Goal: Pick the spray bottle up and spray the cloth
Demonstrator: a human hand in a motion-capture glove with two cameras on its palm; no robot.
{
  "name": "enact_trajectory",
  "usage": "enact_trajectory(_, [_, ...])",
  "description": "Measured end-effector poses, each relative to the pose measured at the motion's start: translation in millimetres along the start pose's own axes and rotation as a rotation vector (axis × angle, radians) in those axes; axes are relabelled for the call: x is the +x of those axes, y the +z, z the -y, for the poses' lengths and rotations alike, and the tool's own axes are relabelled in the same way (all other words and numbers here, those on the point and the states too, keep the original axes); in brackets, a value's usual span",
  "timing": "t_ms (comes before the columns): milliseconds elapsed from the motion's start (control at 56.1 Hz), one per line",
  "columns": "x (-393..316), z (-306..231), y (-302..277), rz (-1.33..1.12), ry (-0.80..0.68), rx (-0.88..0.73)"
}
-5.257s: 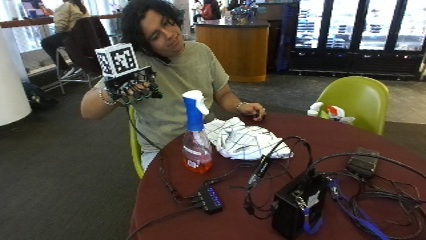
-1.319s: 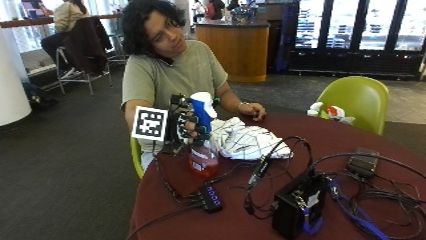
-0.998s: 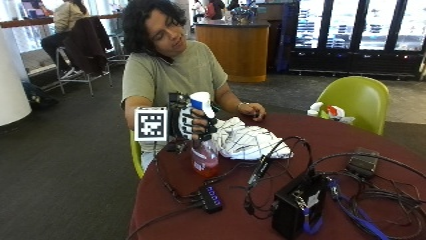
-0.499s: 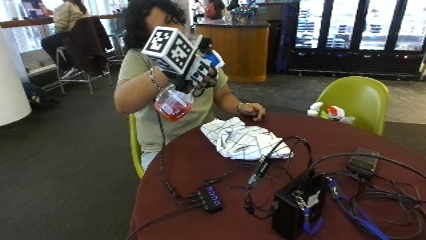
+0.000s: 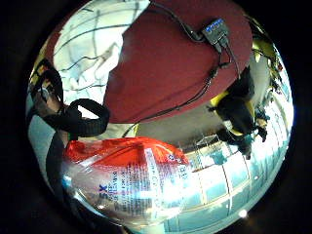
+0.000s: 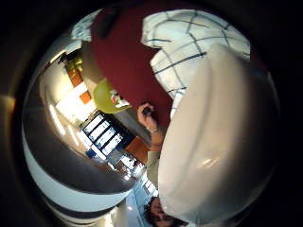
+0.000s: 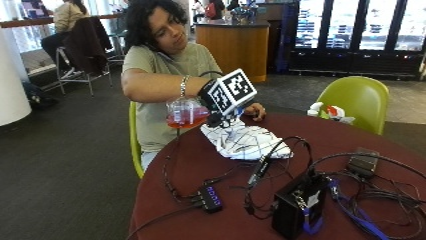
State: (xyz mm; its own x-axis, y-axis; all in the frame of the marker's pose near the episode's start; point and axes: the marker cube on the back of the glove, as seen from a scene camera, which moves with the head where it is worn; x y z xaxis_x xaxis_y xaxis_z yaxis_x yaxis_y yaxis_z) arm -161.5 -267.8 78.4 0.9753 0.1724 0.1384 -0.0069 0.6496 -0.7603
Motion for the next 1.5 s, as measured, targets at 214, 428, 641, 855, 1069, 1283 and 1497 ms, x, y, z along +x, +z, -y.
enact_trajectory(214, [7.0, 35.6, 27.2, -0.140, 0.144, -0.089])
enact_trajectory(428, [2.8, 39.3, 33.9, -0.146, 0.146, -0.089])
enact_trajectory(641, [-53.9, 4.7, -9.8, 0.156, -0.233, 0.133])
enact_trajectory(855, [-130.3, -10.7, -33.9, 0.746, -0.837, 0.442])
enact_trajectory(1069, [-176.2, 36.1, -9.7, 0.938, -1.043, 0.622])
enact_trajectory(1283, [-218.0, 77.1, 11.2, 0.940, -1.054, 0.675])
enact_trajectory(1497, [-255.8, 91.5, 15.3, 0.958, -1.125, 0.679])
